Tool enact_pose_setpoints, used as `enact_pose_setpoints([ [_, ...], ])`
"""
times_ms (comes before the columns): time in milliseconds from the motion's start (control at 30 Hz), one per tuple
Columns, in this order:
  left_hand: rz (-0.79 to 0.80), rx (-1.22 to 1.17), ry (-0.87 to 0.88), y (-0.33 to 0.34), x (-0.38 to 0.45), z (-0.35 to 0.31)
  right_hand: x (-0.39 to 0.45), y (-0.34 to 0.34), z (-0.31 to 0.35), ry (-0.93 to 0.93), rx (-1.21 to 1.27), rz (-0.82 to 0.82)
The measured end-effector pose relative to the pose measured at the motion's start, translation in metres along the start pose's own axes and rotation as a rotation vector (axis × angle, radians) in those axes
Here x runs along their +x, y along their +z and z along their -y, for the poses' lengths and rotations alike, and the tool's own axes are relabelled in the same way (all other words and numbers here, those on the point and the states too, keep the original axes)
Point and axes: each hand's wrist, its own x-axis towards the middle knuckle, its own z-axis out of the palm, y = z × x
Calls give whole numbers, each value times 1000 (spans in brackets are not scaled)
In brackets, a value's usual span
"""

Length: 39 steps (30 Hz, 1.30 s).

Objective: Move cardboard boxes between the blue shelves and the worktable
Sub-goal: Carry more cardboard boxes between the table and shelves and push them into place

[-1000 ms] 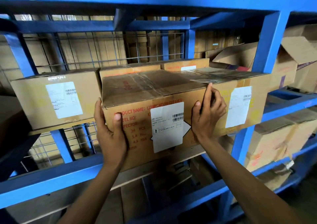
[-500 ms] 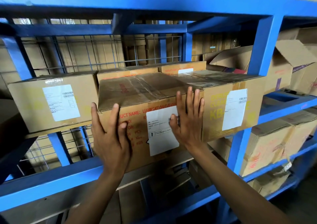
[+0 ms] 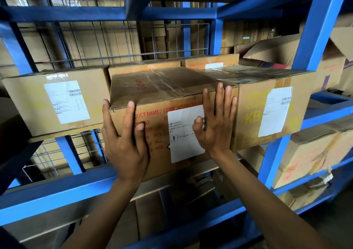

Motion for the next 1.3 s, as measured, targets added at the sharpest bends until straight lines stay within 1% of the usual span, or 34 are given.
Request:
enact_pose_setpoints([
  [67, 27, 6, -25, -4, 2, -3, 2, -5, 2, 12, -2, 19],
  [167, 65, -11, -15, -13, 2, -4, 3, -15, 7, 19, -5, 52],
  [300, 187, -3, -49, -27, 3, -6, 0, -29, 13, 66, 56, 120],
  [433, 304, 23, -38, -42, 5, -6, 0, -41, 18, 112, 92, 190],
  [533, 328, 9, -56, -51, 8, -8, 2, -49, 30, 152, 117, 177],
  [600, 314, -69, -97, -60, 9, -8, 1, -55, 45, 155, 182, 127],
  [667, 273, -127, -143, -72, 10, -5, 1, -61, 66, 117, 305, 79],
  [833, 224, -121, -174, -107, 19, 19, 7, -73, 135, 52, 640, 50],
  [933, 177, -117, -207, -132, 24, 33, 10, -75, 175, -18, 736, 105],
  [1033, 128, -36, -224, -169, 26, 50, 7, -77, 220, -130, 864, 200],
  [1167, 53, 85, -281, -236, 21, 81, 1, -72, 296, -266, 1118, 285],
  [1300, -71, 267, -400, -322, 5, 104, -18, -70, 385, -355, 1365, 446],
])
